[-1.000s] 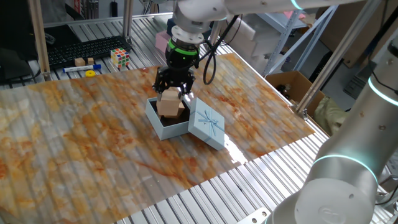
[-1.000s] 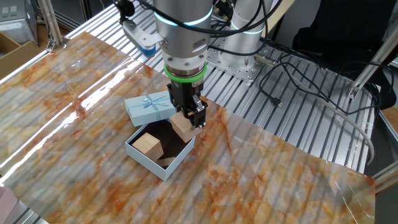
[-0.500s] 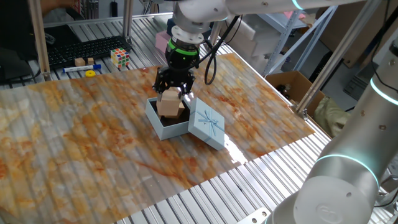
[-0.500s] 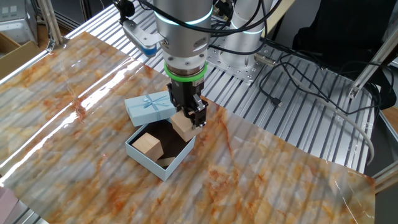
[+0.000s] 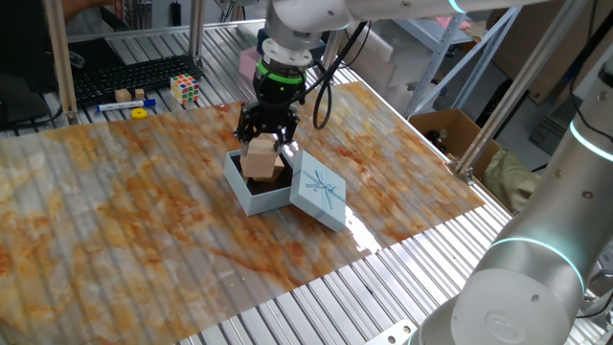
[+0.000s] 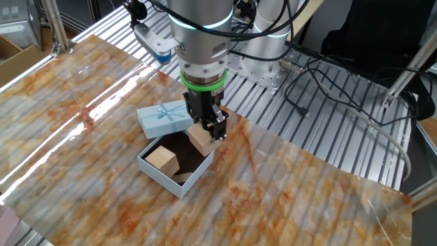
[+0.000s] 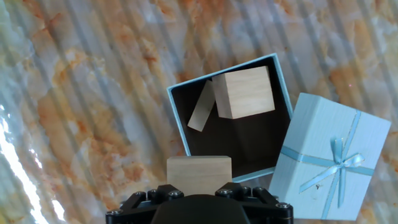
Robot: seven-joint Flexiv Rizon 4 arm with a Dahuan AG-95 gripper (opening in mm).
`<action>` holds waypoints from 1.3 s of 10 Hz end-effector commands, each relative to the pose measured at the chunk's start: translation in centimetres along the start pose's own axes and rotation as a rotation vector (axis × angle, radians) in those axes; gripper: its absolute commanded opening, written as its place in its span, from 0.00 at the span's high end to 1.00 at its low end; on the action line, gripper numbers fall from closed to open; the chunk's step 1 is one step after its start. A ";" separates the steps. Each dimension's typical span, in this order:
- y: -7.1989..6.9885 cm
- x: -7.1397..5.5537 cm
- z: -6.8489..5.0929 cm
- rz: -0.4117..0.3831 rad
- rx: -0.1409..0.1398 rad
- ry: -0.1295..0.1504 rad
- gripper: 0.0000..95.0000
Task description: Take everything out of the gift box
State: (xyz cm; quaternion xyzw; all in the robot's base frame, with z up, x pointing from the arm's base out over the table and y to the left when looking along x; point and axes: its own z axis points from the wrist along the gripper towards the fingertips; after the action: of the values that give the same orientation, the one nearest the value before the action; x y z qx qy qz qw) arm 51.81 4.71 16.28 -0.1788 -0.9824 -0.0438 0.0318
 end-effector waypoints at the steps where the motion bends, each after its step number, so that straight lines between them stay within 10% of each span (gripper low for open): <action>1: 0.0 0.1 -0.1 0.002 0.001 0.000 1.00; 9: 0.1 0.1 -0.2 0.011 0.002 0.000 1.00; 13: 2.1 2.0 -0.2 0.011 0.007 -0.006 1.00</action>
State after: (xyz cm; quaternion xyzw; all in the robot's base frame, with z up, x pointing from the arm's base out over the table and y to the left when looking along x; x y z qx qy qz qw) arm 50.70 7.31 16.84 -0.1838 -0.9817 -0.0391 0.0303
